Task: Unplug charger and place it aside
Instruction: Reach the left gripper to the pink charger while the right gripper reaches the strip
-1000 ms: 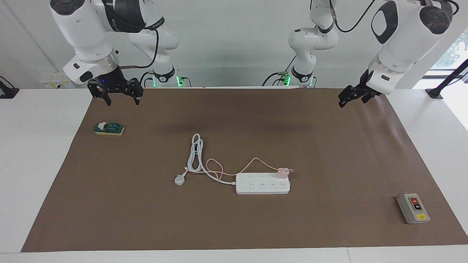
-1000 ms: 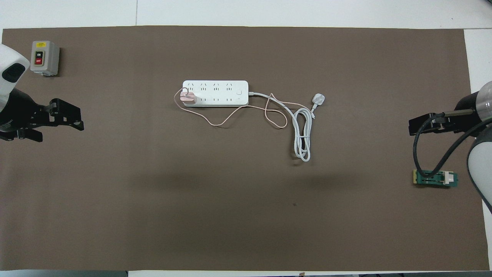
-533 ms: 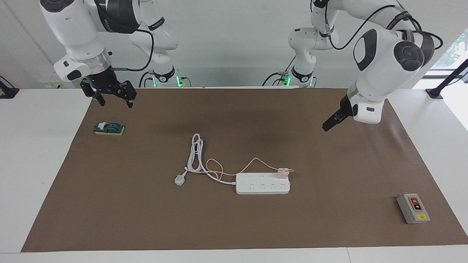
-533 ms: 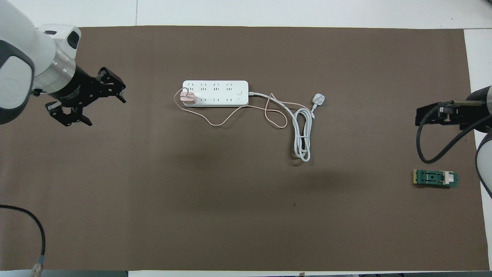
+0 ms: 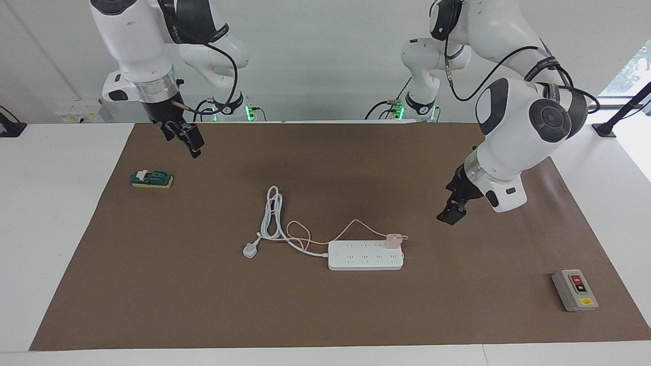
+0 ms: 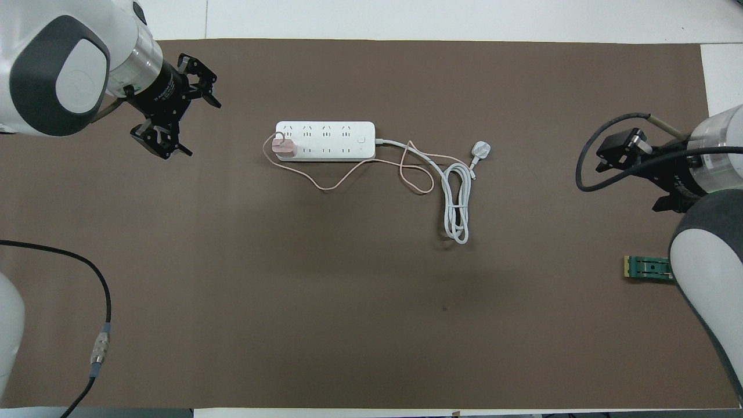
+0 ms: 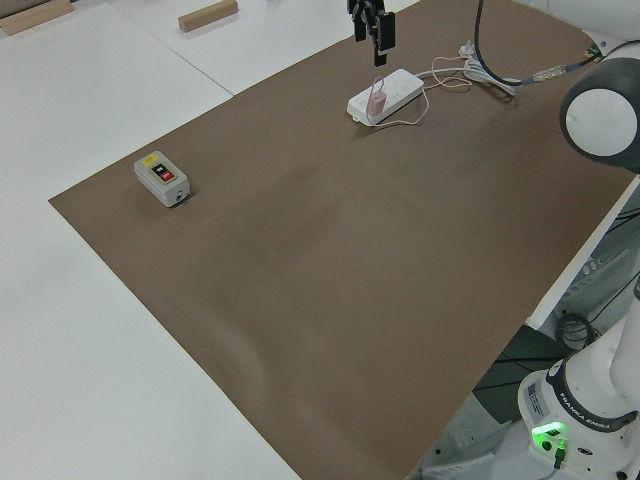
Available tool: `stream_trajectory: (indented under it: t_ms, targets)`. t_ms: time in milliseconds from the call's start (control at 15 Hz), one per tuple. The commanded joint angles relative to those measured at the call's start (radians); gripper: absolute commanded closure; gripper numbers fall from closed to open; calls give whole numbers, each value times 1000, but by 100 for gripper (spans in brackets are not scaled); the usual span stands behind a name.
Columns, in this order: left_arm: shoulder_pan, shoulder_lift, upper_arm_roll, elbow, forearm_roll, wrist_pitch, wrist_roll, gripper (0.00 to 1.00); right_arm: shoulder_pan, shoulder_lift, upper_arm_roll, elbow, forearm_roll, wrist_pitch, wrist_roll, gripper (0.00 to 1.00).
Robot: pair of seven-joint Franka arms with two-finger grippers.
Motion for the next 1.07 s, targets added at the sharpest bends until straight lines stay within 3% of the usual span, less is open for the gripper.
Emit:
stream_trajectory:
  t_ms: [0, 200, 400, 733, 1000]
  targets:
    - [-33, 75, 6, 107, 4, -4, -118, 0, -7, -23, 10, -46, 6, 81, 283, 0]
    - [-41, 111, 13, 110, 32, 0, -193, 0, -9, -25, 12, -69, 14, 84, 433, 0]
    - [-67, 191, 8, 141, 44, 105, -487, 0, -9, 18, 15, -65, 205, 92, 585, 0]
    - [-127, 207, -33, 63, 135, 159, -538, 0, 92, 153, 19, 59, 281, 119, 765, 0]
    - [-119, 201, -46, 46, 135, 229, -589, 0, 181, 204, 19, 67, 373, 266, 882, 0]
